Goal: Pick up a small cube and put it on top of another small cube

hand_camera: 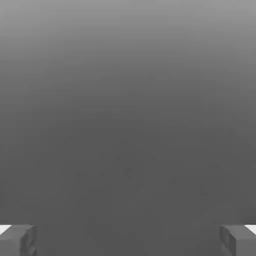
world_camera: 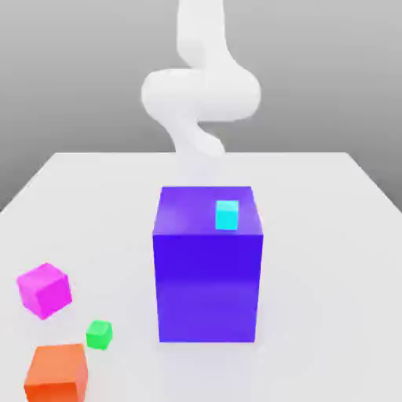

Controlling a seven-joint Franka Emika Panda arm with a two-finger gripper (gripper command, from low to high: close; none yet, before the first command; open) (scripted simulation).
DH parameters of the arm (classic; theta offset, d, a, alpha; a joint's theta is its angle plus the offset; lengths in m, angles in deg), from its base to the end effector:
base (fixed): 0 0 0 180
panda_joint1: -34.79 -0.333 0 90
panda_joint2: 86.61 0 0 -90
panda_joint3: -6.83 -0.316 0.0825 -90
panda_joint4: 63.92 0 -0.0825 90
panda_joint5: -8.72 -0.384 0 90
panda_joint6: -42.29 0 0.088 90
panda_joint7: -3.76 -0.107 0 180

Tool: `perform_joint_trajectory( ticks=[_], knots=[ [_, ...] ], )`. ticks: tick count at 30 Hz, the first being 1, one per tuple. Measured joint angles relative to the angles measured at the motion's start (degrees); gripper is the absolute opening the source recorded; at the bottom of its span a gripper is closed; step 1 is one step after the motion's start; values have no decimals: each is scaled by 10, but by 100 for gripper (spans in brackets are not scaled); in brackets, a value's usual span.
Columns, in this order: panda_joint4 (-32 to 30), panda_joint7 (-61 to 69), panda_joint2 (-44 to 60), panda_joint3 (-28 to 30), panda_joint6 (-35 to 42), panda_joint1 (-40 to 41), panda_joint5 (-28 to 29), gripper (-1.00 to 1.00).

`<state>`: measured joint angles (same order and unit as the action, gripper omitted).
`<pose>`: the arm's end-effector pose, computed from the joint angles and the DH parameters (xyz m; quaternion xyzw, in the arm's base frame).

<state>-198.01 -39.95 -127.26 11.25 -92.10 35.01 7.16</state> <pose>0.3803 -0.0399 0.6617 -0.8521 0.3886 -0.3153 0.1535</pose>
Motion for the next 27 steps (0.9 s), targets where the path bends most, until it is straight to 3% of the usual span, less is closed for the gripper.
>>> perform_joint_trajectory(
  ticks=[9, 18, 22, 27],
  knots=[
    [-85, 80, 197, 144, -96, 22, -61, 0],
    [-168, 134, 381, 239, -191, 99, -84, 0],
    [-199, 127, 445, 260, -235, 144, -55, 0],
    [-191, 184, 510, 220, -281, 170, -129, 0]
  ],
)
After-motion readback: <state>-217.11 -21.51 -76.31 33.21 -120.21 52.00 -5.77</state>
